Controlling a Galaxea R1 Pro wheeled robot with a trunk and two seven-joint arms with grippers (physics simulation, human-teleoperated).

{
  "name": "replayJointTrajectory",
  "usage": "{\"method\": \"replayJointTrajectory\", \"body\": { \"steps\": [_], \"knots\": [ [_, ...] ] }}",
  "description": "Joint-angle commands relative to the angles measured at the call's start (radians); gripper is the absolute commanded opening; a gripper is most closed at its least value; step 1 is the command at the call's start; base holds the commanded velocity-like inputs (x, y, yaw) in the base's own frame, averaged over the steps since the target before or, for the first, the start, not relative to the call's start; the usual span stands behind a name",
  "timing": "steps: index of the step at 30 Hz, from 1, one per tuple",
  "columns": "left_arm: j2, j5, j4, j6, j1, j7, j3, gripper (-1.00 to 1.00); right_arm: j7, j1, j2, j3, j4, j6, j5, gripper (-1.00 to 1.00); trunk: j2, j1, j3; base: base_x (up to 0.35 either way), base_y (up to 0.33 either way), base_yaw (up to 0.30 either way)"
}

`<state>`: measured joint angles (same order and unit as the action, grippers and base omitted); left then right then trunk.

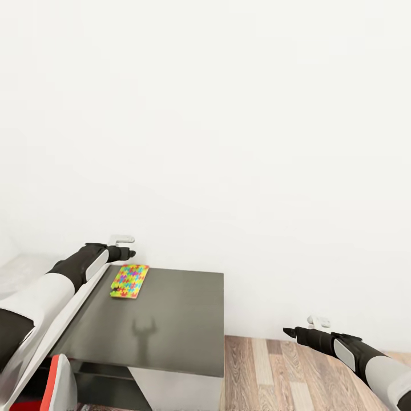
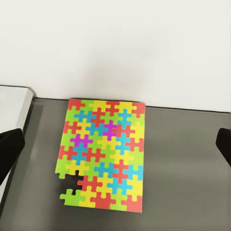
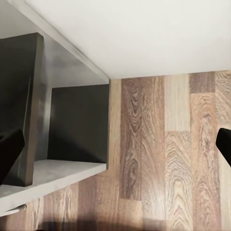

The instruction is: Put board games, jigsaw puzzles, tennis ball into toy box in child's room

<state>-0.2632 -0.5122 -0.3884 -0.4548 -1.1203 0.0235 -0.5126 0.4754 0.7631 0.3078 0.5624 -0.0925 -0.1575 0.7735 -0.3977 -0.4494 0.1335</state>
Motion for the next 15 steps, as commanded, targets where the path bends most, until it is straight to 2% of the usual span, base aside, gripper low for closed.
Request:
{"method": "replayJointTrajectory", "body": {
  "steps": [1, 15],
  "knots": [
    [-0.001, 0.000, -0.001, -0.004, -0.001, 0.002, -0.004, 1.00, 0.002, 0.001, 0.000, 0.005, -0.001, -0.007, 0.010, 1.00, -0.002, -0.001, 0.004, 0.000, 0.000, 0.000],
    [-0.004, -0.001, 0.002, -0.002, 0.000, 0.003, -0.003, 1.00, 0.002, 0.001, -0.003, 0.004, -0.001, -0.005, 0.010, 1.00, -0.002, -0.001, 0.026, 0.000, 0.000, 0.000]
  ]
}}
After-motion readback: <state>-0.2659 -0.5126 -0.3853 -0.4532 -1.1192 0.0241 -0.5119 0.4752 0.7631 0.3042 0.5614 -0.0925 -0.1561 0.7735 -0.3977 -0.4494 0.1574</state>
